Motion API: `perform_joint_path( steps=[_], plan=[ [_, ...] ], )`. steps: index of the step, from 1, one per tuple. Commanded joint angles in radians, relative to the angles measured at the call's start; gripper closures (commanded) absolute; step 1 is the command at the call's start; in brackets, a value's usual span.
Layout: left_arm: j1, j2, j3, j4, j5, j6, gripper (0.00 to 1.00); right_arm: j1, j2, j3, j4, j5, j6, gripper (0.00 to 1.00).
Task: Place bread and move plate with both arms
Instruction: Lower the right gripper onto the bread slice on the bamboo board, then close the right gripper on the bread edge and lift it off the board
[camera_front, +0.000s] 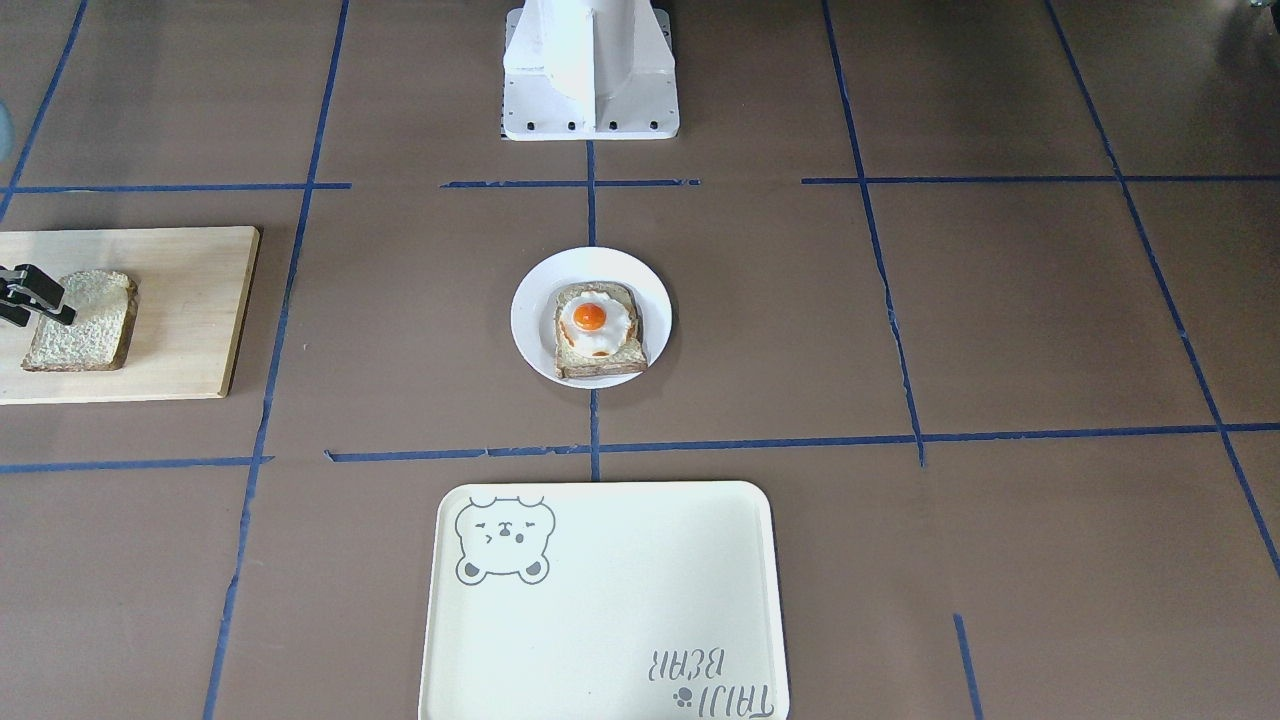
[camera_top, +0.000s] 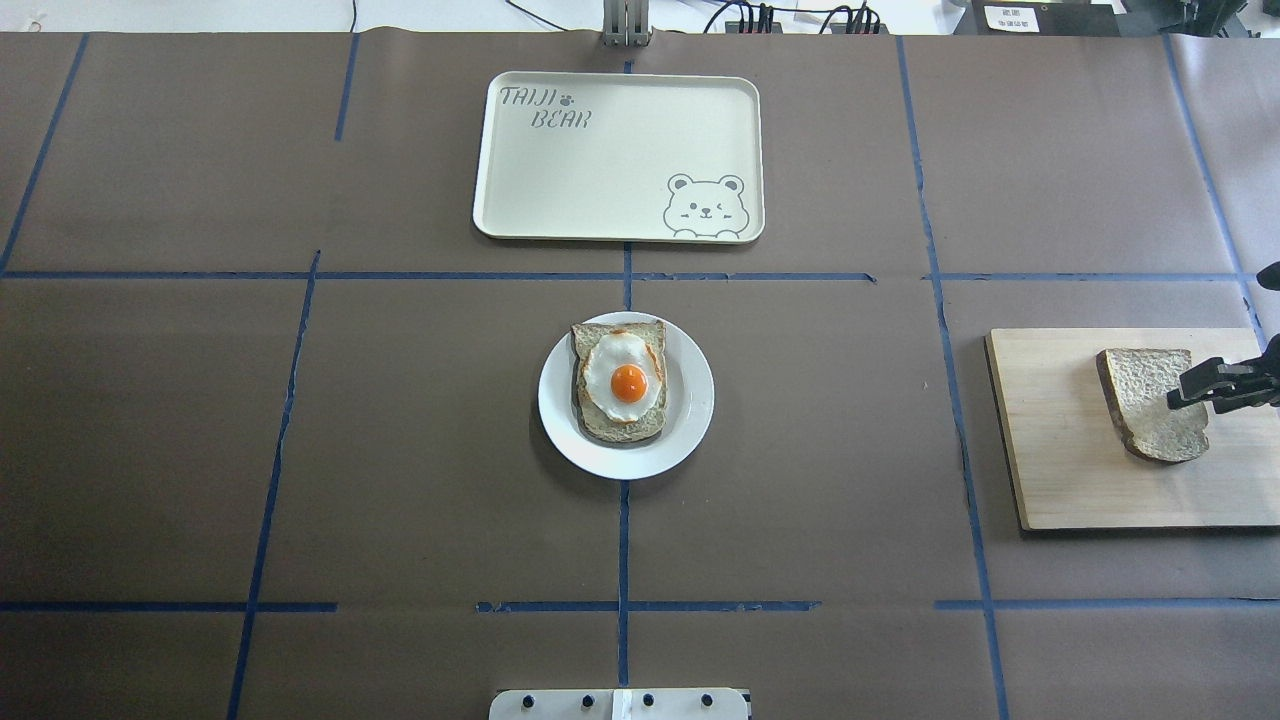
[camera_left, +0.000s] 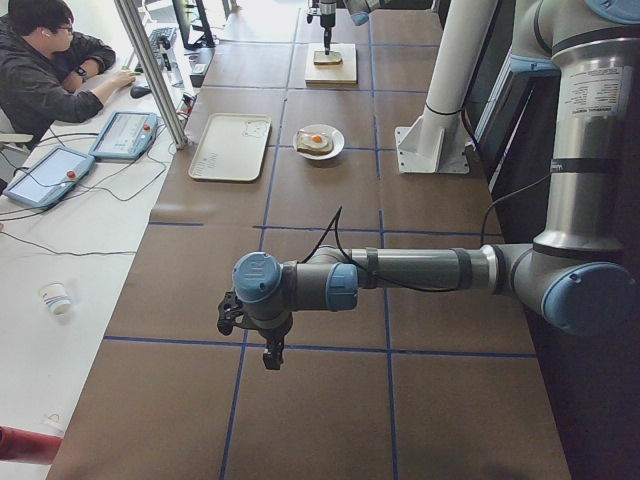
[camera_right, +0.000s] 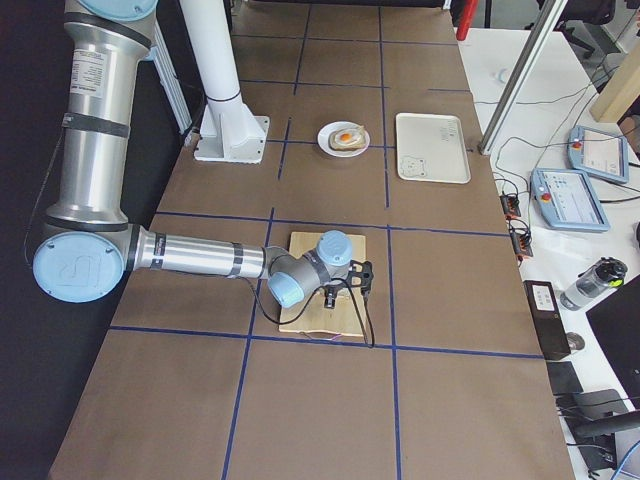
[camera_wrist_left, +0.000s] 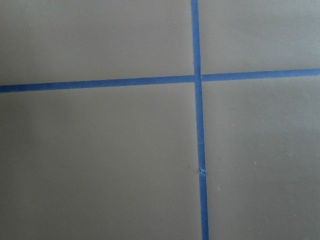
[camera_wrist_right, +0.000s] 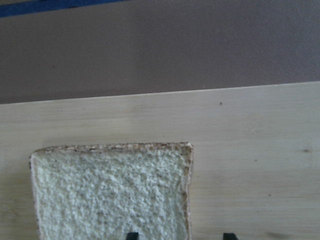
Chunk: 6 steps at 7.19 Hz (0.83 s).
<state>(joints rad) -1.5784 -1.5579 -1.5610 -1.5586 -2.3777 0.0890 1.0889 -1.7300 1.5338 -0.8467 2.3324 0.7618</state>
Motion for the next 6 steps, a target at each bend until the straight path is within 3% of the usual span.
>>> perform_joint_path(
  steps=[1,3,6],
  plan=[
    [0.0,0.001,0.001,0.0,0.0,0.0,0.0,-0.003,0.0,-0.001,0.0,-0.004,0.001,0.5],
    [0.0,-0.001,0.001,0.0,0.0,0.0,0.0,-0.003,-0.002,-0.001,0.0,-0.004,-0.001,0.81],
    [0.0,0.001,0.001,0.0,0.0,0.0,0.0,-0.001,-0.008,0.006,0.001,-0.004,-0.006,1.0]
  ],
)
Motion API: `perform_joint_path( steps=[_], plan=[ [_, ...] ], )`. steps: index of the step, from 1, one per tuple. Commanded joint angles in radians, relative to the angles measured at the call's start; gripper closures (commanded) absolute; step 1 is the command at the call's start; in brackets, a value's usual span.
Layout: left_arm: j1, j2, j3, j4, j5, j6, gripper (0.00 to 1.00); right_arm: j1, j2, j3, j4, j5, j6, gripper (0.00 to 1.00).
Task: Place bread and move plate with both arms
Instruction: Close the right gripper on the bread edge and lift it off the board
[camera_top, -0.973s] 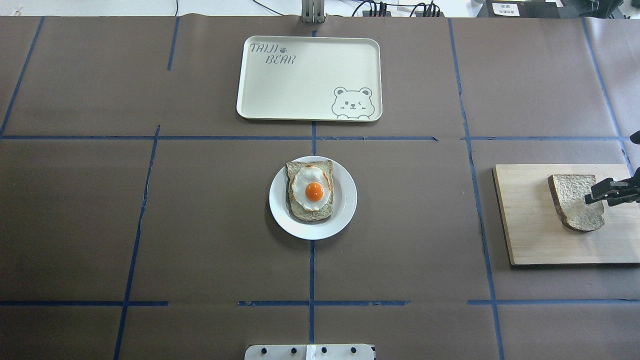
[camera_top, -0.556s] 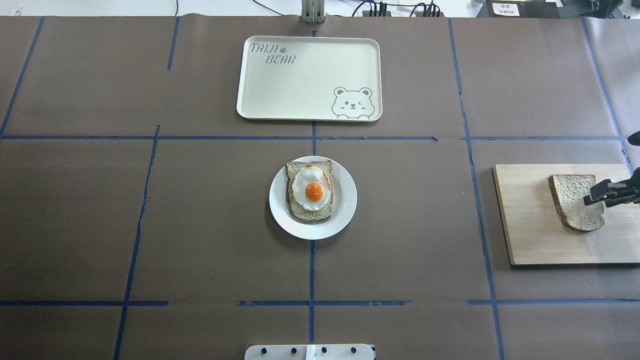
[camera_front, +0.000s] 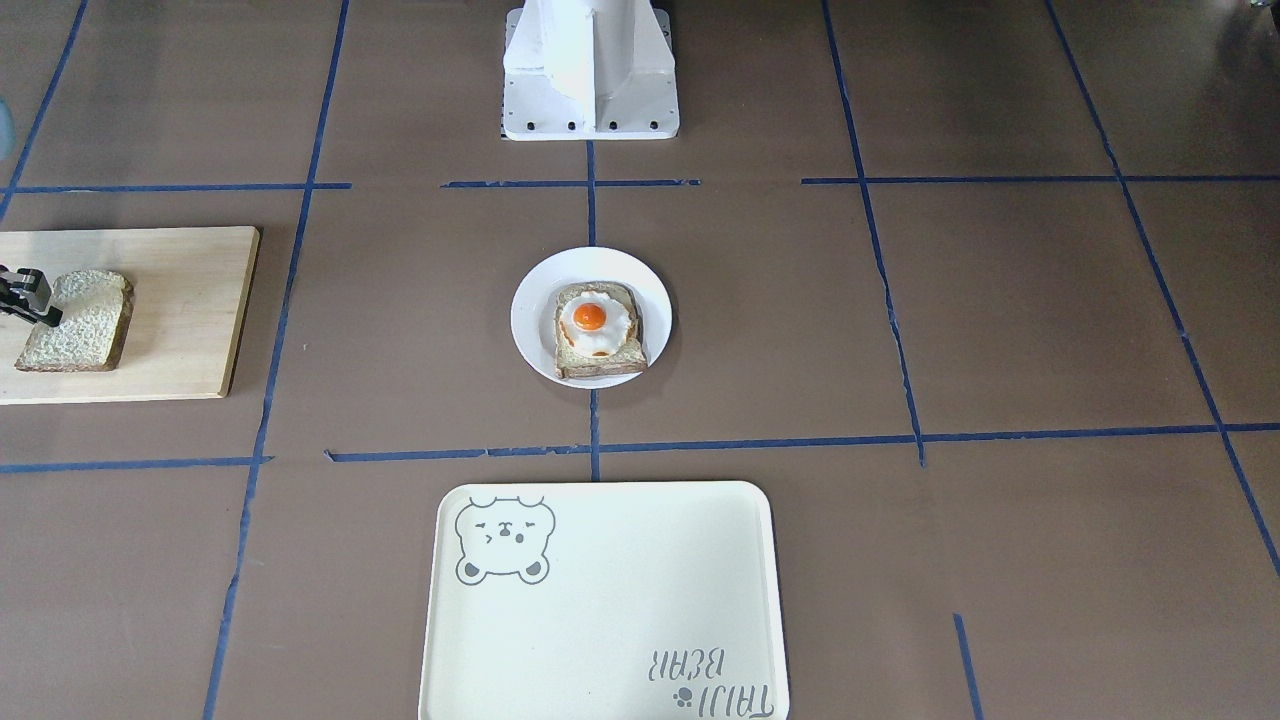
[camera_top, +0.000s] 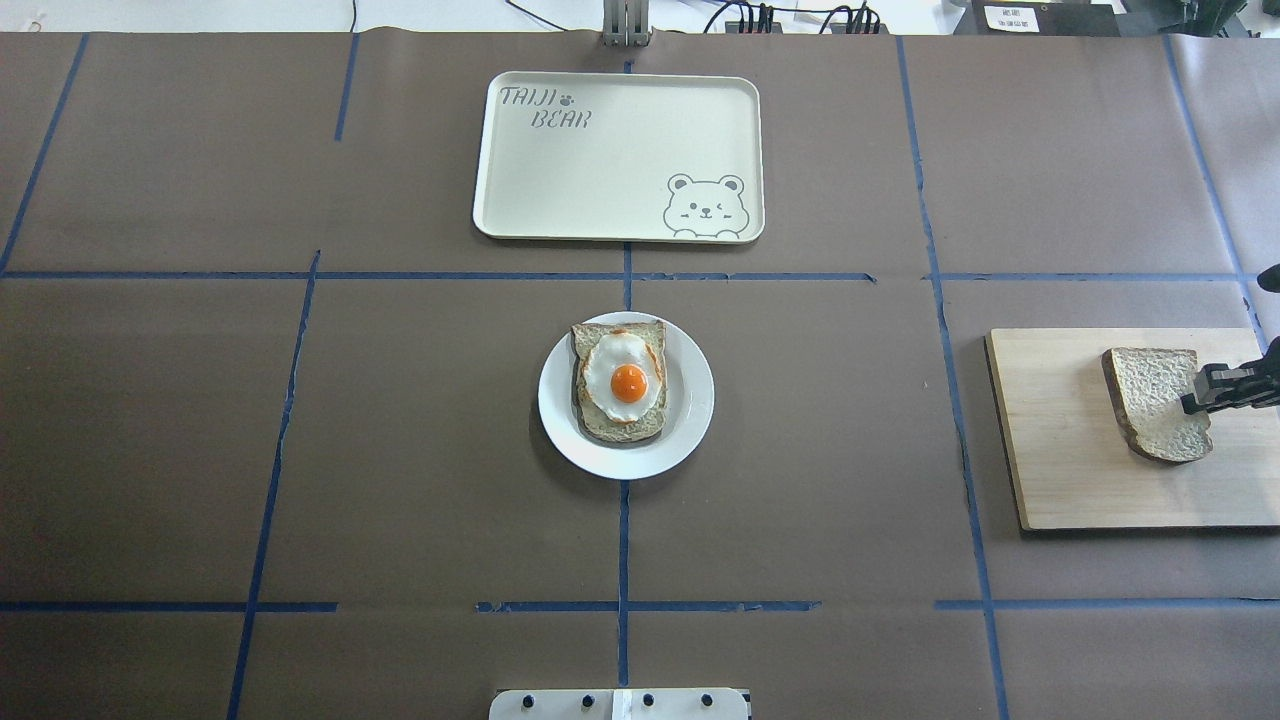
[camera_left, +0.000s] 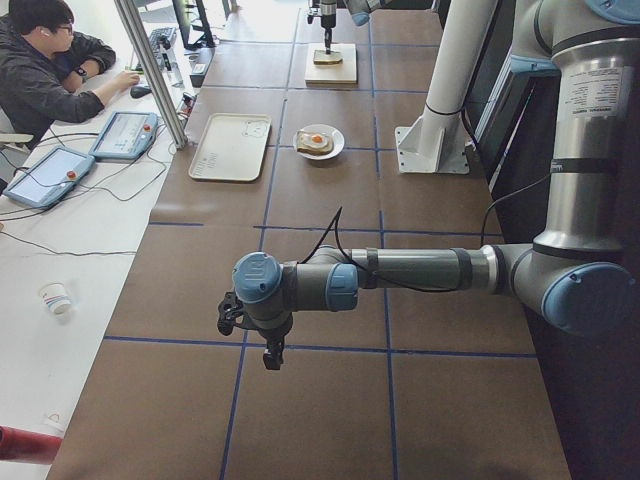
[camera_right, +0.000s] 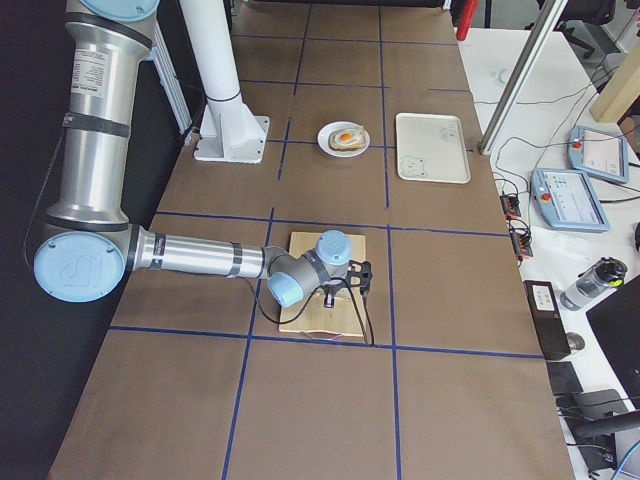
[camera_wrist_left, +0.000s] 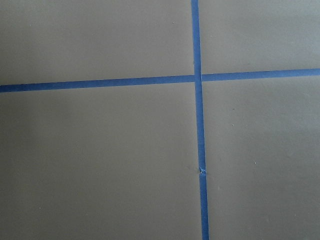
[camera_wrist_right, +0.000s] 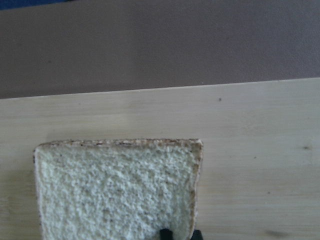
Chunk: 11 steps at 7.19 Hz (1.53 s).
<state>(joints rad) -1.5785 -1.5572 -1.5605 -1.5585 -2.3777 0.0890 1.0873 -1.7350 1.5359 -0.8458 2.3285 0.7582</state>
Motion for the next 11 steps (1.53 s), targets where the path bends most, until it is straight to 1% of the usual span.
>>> perform_joint_path(
  steps=[1,3,5,7,8,10,11],
  plan=[
    [0.0,-0.001,-0.001,0.0,0.0,0.0,0.0,0.002,-0.005,0.007,0.001,0.0,0.0,1.0],
    [0.002,-0.001,-0.003,0.0,0.0,0.0,0.0,0.002,-0.003,0.019,0.001,-0.001,0.0,1.0],
    [0.0,-0.001,-0.001,0.0,0.0,0.0,0.0,0.003,-0.008,0.059,0.002,-0.011,0.0,1.0],
    [0.002,-0.001,-0.001,0.0,0.0,0.0,0.0,0.023,-0.014,0.13,0.002,-0.017,-0.002,1.0],
    [0.002,-0.001,-0.003,0.0,0.0,-0.002,0.0,0.04,-0.014,0.166,0.002,-0.006,0.0,1.0],
    [0.002,-0.003,-0.001,0.0,0.0,-0.002,0.0,0.074,-0.002,0.245,-0.001,0.05,0.019,1.0],
    [0.002,-0.003,-0.001,0.0,0.0,-0.002,0.0,0.086,0.023,0.251,-0.001,0.067,0.045,1.0]
  ],
)
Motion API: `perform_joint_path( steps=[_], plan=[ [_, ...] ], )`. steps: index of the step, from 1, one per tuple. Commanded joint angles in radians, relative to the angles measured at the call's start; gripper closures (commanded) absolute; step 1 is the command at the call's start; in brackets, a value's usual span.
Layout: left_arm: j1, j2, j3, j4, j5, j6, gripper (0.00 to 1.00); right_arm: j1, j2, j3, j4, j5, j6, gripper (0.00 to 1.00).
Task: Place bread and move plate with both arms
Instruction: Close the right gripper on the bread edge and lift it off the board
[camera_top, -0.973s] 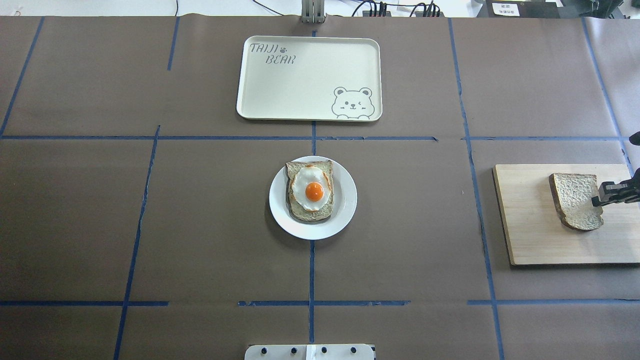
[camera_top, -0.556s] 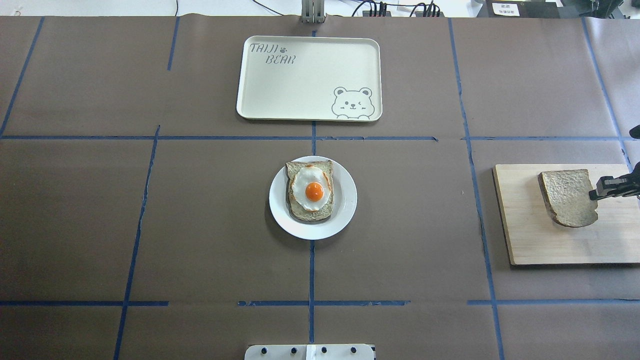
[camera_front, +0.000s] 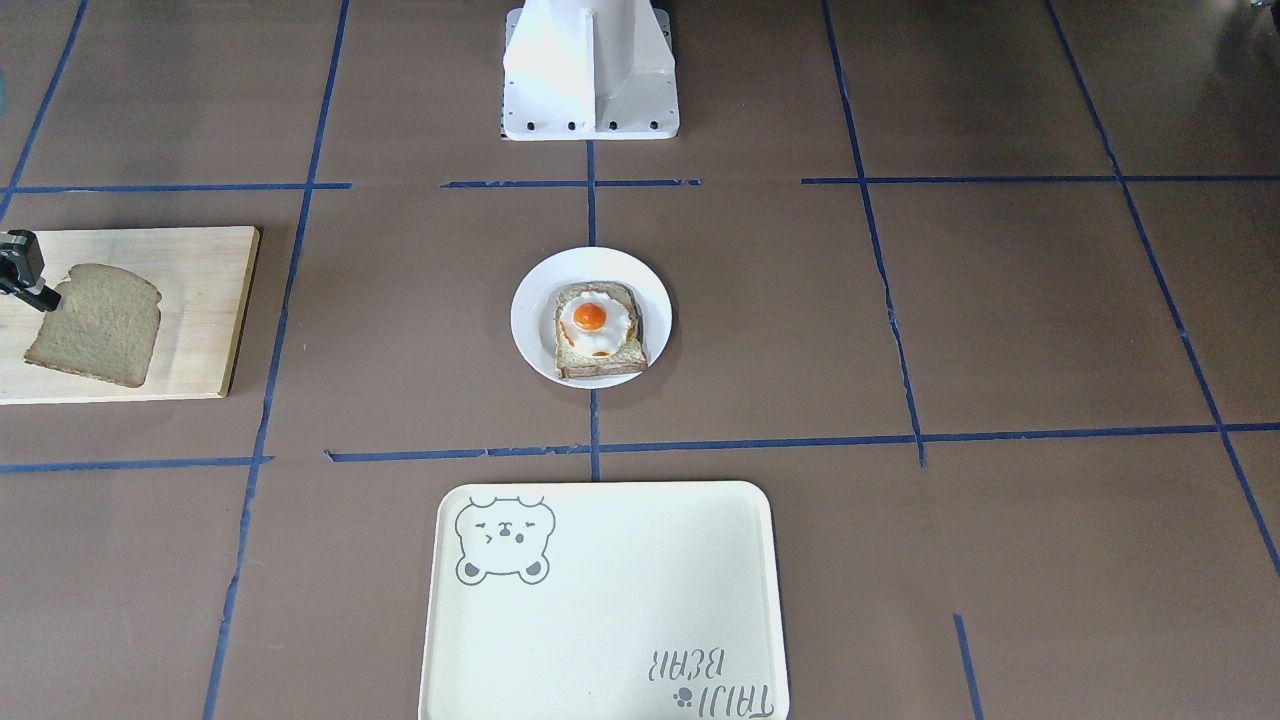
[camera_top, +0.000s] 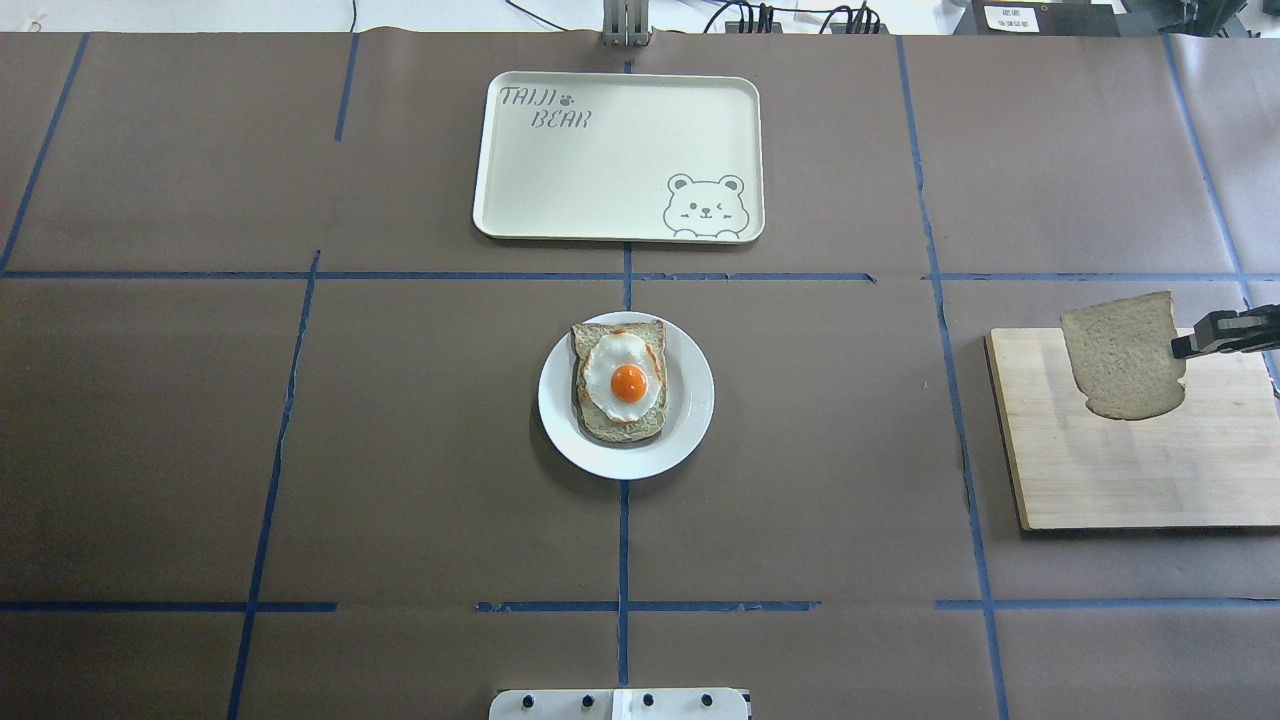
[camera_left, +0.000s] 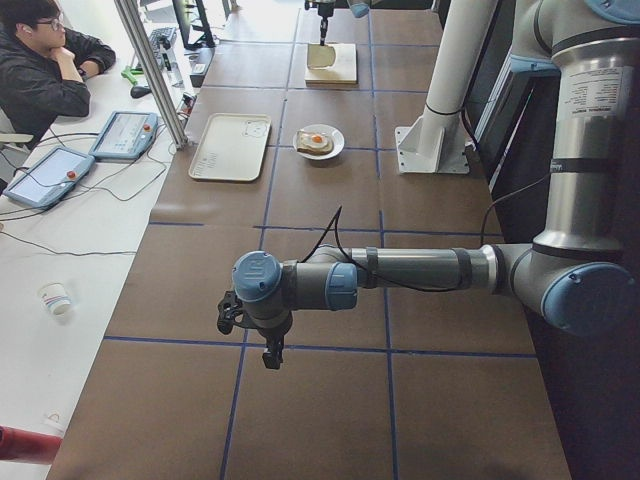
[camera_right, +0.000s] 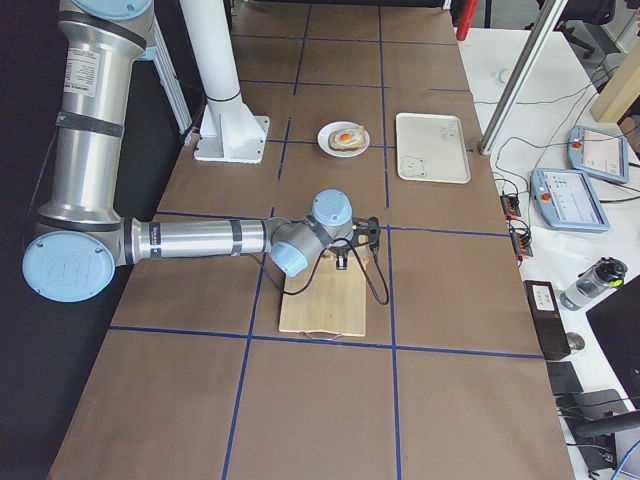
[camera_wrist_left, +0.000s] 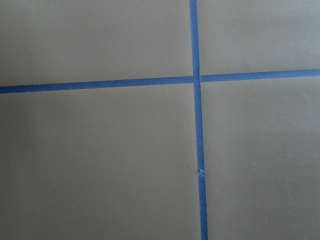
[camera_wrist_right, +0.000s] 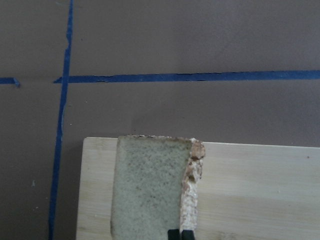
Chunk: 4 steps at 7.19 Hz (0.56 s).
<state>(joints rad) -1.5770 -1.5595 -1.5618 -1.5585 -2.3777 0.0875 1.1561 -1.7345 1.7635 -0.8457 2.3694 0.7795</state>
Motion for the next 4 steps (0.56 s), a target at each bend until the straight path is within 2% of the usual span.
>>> perform_joint_path(
  steps=[1,3,4],
  plan=[
    [0.0,-0.001,0.002,0.0,0.0,0.0,0.0,0.017,0.097,0.027,-0.001,0.046,0.138,1.0],
    [0.0,0.001,0.002,0.0,0.0,0.0,0.0,-0.03,0.307,0.019,0.002,0.054,0.419,1.0],
    [0.0,0.001,0.002,0.0,0.0,0.0,0.0,-0.112,0.417,0.008,-0.001,0.032,0.505,1.0]
  ],
)
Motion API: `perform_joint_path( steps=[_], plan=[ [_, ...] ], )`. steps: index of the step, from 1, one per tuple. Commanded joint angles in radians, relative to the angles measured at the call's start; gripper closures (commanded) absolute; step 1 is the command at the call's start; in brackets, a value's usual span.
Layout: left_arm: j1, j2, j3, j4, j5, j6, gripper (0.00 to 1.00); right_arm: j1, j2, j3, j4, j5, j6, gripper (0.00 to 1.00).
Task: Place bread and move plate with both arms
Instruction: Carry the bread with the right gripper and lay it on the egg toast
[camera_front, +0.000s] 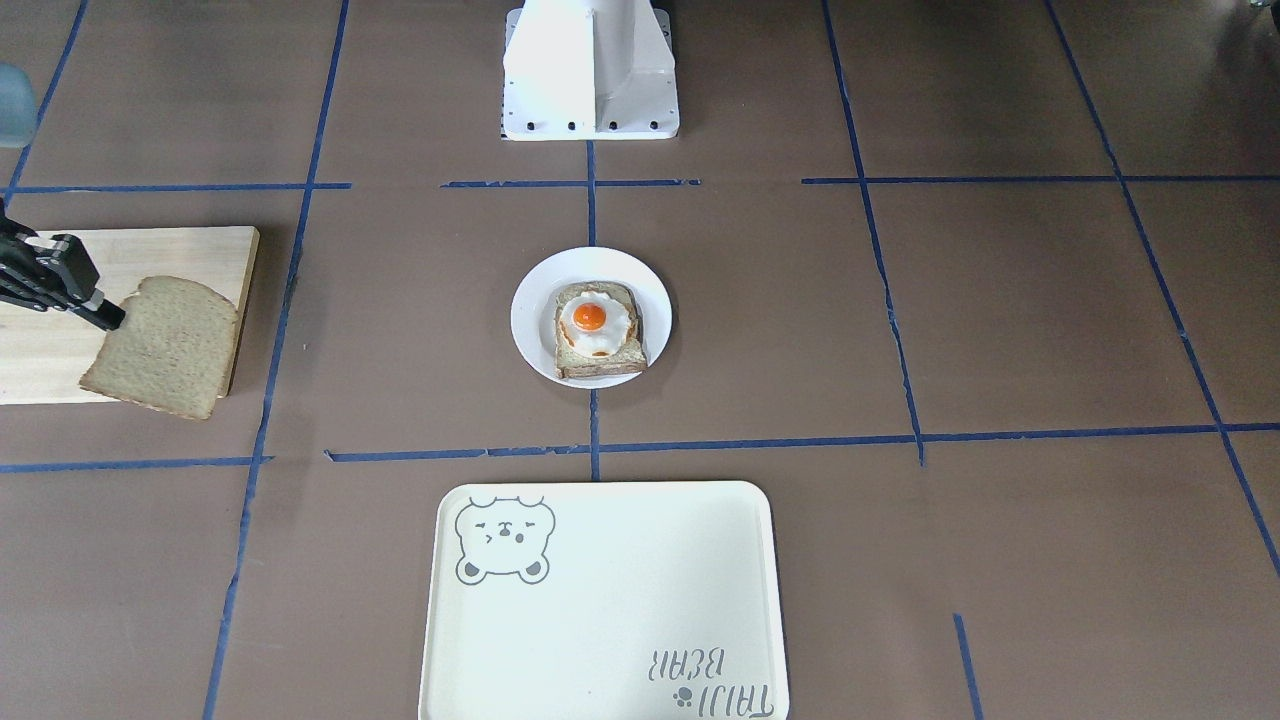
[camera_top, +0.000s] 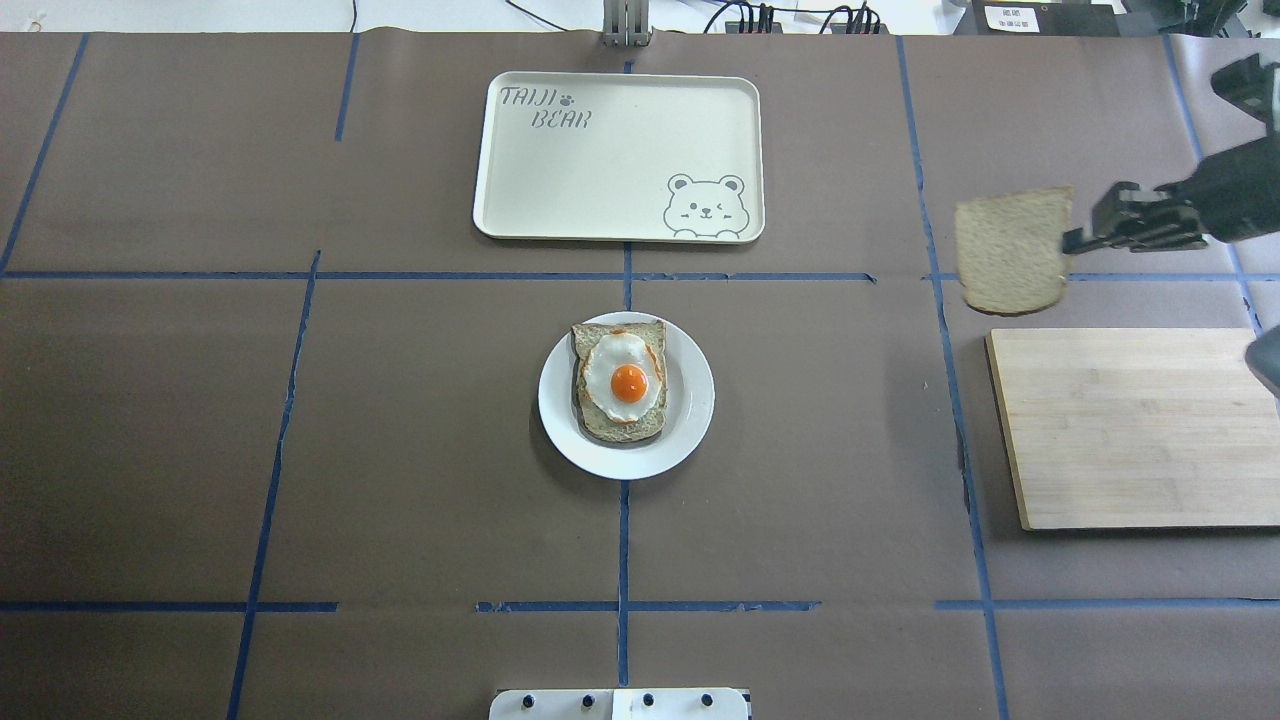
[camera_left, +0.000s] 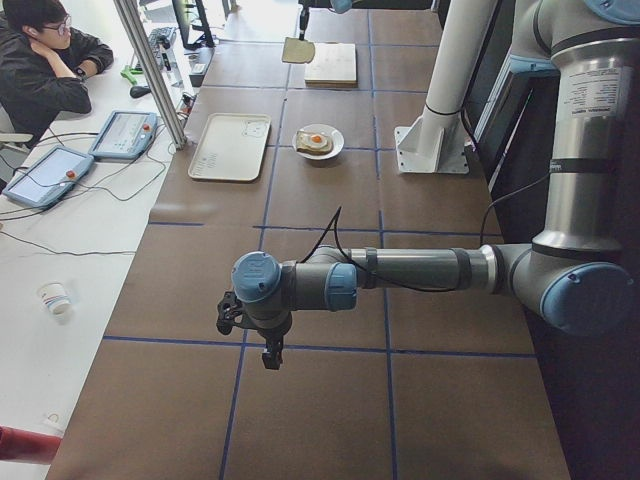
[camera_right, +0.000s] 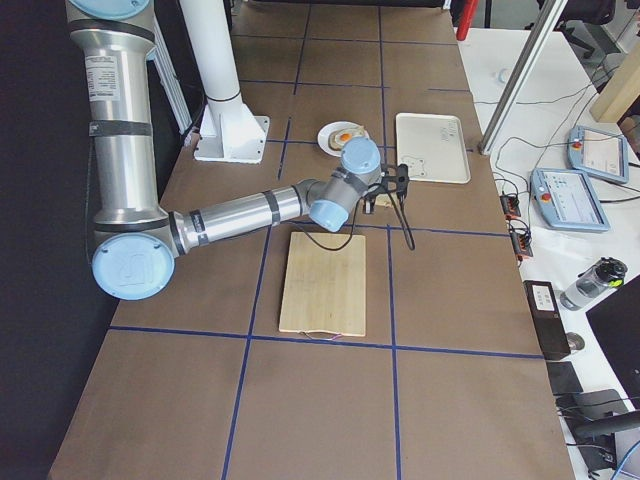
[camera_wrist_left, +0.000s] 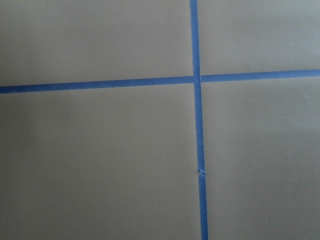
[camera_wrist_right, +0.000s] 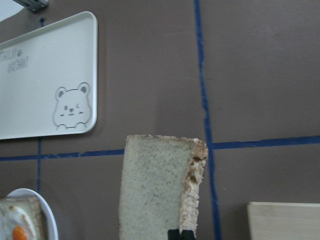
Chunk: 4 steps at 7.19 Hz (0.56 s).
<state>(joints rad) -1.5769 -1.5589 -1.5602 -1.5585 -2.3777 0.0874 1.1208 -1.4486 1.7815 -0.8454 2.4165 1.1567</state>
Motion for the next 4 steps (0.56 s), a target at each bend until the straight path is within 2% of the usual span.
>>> perform_joint_path(
  steps=[1,3,4],
  plan=[
    [0.0,0.0,0.002,0.0,0.0,0.0,0.0,-0.154,0.239,-0.019,0.0,-0.099,0.265,1.0],
    [0.0,-0.001,0.002,0.0,0.0,0.0,0.0,-0.344,0.324,-0.017,0.049,-0.349,0.374,1.0],
    [0.0,0.0,0.0,0.0,0.0,0.0,0.0,-0.478,0.326,-0.039,0.128,-0.526,0.373,1.0]
  ],
)
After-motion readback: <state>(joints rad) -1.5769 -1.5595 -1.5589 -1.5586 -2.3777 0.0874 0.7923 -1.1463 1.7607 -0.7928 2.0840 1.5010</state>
